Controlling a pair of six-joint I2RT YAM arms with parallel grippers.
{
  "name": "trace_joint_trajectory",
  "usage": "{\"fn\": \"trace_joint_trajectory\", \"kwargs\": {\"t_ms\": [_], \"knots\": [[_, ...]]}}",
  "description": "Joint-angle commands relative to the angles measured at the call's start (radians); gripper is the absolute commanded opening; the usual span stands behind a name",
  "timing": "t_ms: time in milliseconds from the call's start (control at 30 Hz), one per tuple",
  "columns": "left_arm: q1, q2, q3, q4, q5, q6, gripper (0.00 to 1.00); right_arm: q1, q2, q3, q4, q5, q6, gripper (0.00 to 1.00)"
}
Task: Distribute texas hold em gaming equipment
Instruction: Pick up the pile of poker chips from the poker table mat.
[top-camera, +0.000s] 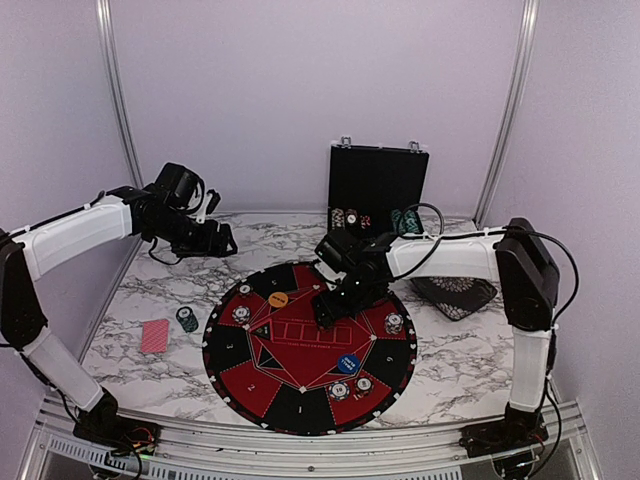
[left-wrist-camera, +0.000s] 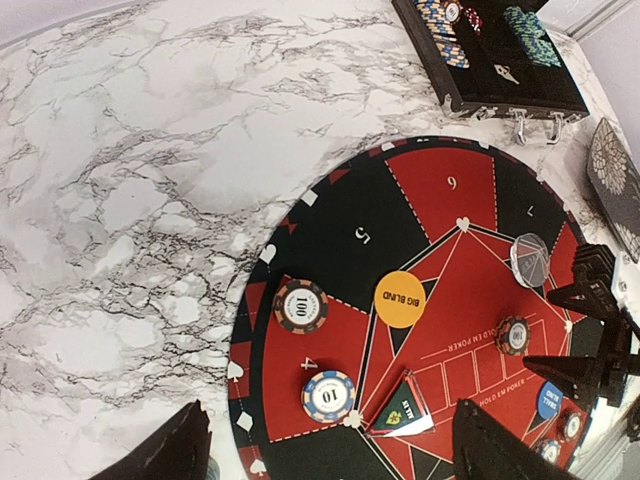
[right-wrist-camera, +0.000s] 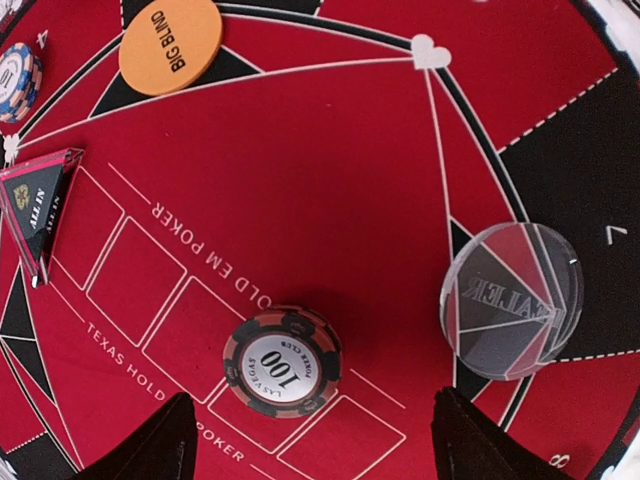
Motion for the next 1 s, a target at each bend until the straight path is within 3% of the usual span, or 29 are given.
{"fn": "trace_joint_trajectory", "kwargs": {"t_ms": [0, 667, 967], "knots": [[0.011, -0.027, -0.039, 0.051, 0.036, 0.018, 0.84, 0.02, 0.03, 0.071, -0.034, 0.006, 0.039, 0.77], [0.038, -0.016, -0.082, 0.081, 0.068, 0.03, 0.83, 0.049, 0.136, 0.126, -0.073, 0.064, 0.064, 0.66], [0.039, -0.01, -0.086, 0.081, 0.071, 0.033, 0.83, 0.049, 0.158, 0.141, -0.085, 0.076, 0.063, 0.51]]}}
